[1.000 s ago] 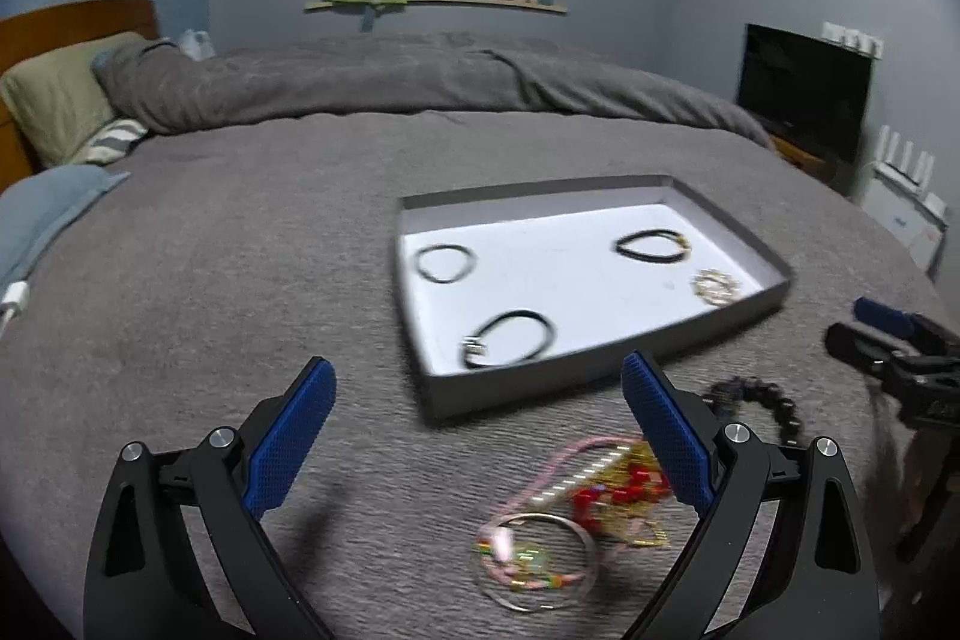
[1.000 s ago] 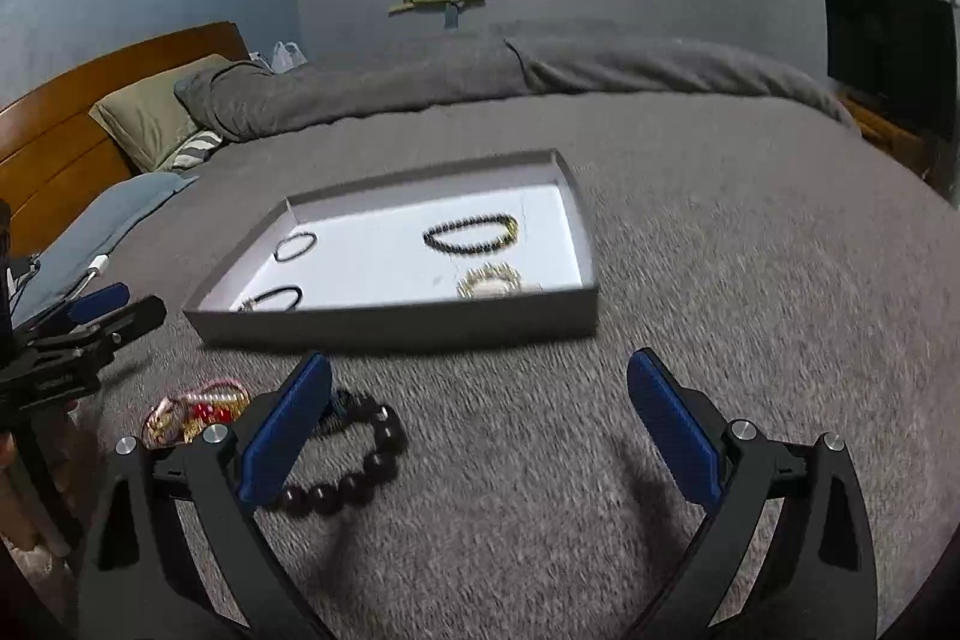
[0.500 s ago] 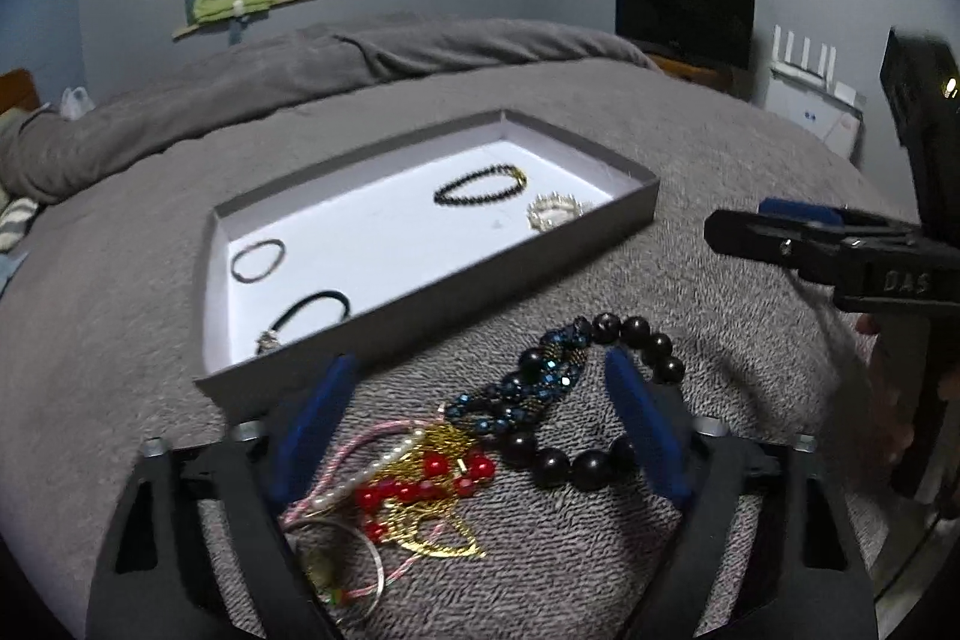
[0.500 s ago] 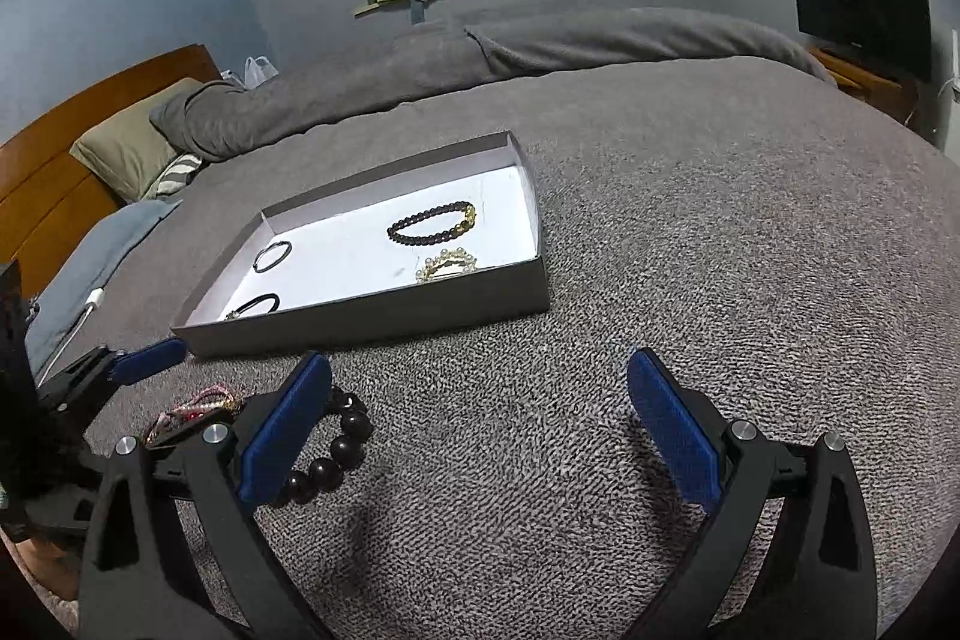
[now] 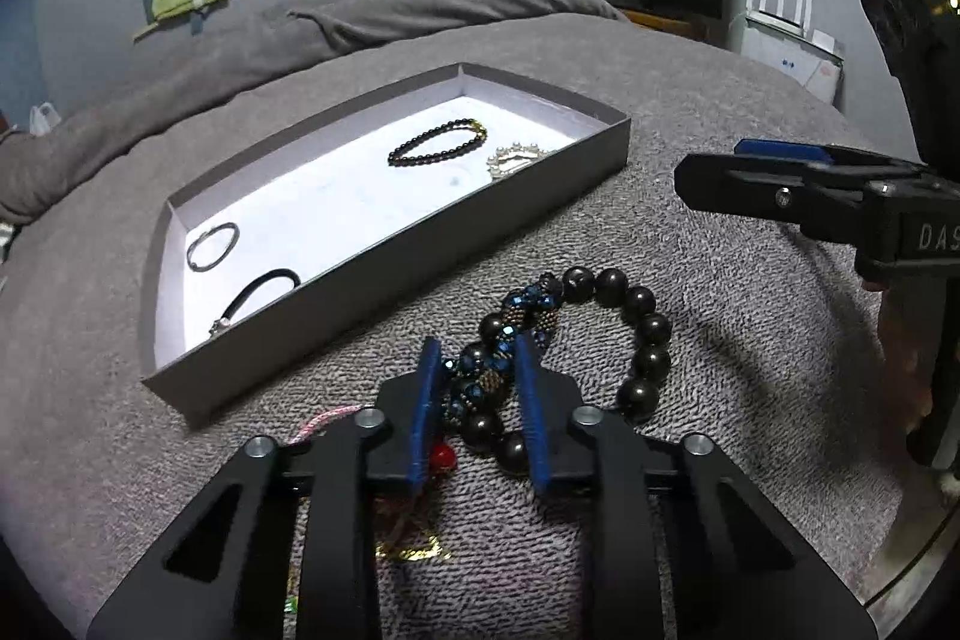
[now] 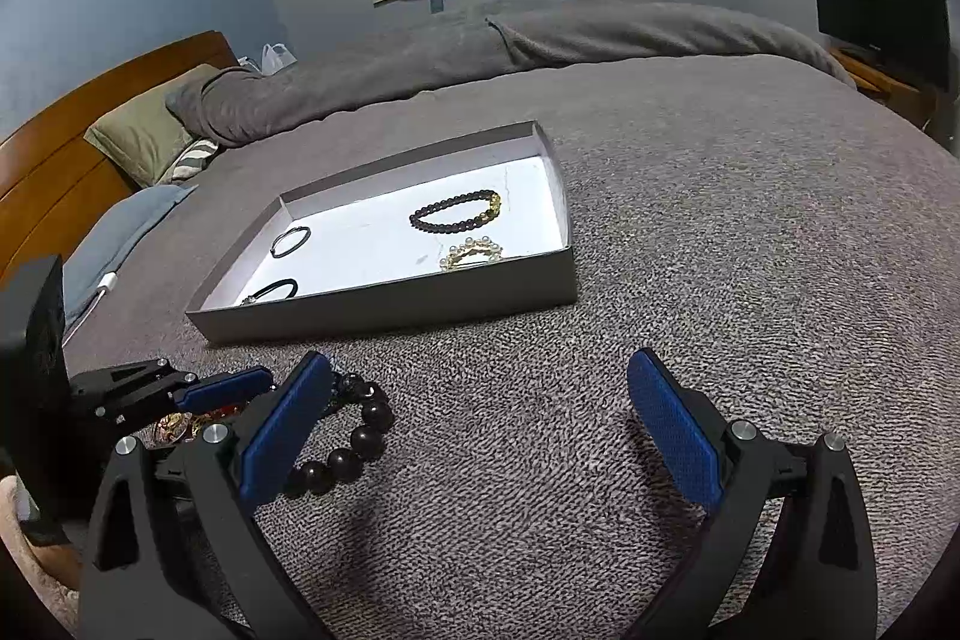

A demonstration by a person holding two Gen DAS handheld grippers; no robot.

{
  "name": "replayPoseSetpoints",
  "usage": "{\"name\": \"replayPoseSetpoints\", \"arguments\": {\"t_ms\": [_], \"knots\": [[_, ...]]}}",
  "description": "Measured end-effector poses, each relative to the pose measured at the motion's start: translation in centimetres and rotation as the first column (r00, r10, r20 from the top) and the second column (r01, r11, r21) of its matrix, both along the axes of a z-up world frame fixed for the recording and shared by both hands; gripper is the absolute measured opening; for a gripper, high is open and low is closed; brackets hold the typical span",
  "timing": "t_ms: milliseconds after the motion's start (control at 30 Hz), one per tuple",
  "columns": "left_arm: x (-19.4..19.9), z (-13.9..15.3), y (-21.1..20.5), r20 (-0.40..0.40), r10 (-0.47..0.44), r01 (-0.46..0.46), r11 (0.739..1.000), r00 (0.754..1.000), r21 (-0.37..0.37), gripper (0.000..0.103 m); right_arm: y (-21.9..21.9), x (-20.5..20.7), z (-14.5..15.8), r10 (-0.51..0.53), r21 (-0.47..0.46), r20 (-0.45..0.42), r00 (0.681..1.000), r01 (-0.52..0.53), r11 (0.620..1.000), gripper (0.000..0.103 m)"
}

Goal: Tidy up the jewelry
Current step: 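Lift the blue bead bracelet with the left gripper while the right gripper grasps the large black bead bracelet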

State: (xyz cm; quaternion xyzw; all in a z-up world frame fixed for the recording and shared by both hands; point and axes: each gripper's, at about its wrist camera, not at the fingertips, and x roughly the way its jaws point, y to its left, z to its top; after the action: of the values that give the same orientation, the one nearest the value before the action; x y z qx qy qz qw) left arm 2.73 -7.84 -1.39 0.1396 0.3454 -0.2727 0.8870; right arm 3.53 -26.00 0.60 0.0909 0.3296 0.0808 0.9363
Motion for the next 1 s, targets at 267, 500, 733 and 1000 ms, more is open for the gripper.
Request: {"name": "replayPoseSetpoints", "arguments": {"t_ms": [267,500,733,1000], "knots": [[0.1,0.7,0.8,0.006,0.012,-0.011,1.0,1.0,-0.029,0.008,1.2,0.3,-0.5,0.037,-0.013,-0.019,0.999,-0.037,0.999,0.098],[0.1,2.5,2.4,0.036,0.05,-0.046,0.993,0.998,-0.113,0.008,3.5,0.8,-1.4,0.099,-0.057,-0.056,0.994,-0.102,0.993,0.089],[0.2,3.4,3.9,0.057,0.096,-0.086,0.985,0.994,-0.149,0.008,5.8,1.6,-2.8,0.14,-0.102,-0.128,0.982,-0.153,0.983,0.061],[0.0,4.0,4.9,0.068,0.113,-0.101,0.981,0.991,-0.163,0.008,7.3,2.6,-3.6,0.127,-0.168,-0.176,0.976,-0.157,0.973,0.044]]}}
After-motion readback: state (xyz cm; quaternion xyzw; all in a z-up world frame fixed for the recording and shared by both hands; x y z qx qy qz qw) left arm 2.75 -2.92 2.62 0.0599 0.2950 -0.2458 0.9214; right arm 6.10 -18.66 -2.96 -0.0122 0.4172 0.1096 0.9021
